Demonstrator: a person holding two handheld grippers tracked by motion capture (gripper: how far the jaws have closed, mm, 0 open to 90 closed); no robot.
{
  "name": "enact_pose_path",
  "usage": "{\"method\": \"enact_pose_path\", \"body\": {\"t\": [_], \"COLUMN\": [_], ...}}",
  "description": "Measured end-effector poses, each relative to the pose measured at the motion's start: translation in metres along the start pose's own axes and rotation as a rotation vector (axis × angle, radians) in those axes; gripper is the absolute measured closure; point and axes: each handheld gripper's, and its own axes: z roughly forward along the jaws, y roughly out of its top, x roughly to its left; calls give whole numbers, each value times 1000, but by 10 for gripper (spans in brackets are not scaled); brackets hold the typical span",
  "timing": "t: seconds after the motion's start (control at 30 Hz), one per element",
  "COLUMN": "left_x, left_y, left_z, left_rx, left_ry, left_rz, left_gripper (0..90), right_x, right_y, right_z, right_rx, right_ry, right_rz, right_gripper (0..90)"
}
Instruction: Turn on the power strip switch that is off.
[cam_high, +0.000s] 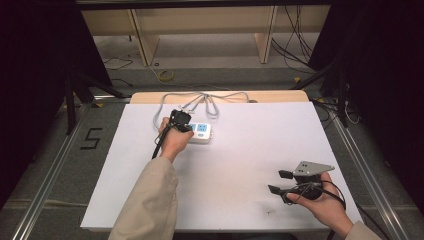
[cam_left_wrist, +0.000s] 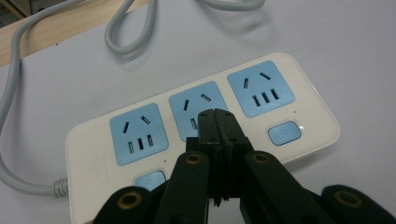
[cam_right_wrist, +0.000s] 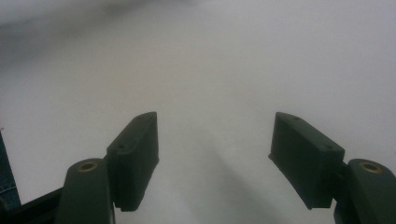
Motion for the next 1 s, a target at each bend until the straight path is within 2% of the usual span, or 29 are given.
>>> {"method": "enact_pose_path", "body": {"t": [0.03,0.23,0.43,0.57,0.7,0.8,1.0], "left_x": [0,1,3,4,6,7,6], "left_y": [0,1,0,-3,-6,-8,-10], "left_z": [-1,-9,-17,-22,-28,-32,-39], "left_rx": [0,-17,-38,-40,-44,-41,-37], "left_ry": [-2,-12,-19,-37,-44,-41,-76], "left_rz": [-3,-7,-25,-50,-60,-49,-67], "left_gripper": [845,838,787,690,612,536,404], "right_x": [0,0,0,0,0,0,0], "right_y": [0,0,0,0,0,0,1], "right_z": [0,0,0,0,-1,0,0], "right_rx": [0,0,1,-1,-1,0,0], "right_ry": [0,-1,-3,-2,-3,-4,-5], "right_rz": [0,-1,-2,-2,-1,-2,-1], "right_gripper": [327,326,326,326,327,326,326]}}
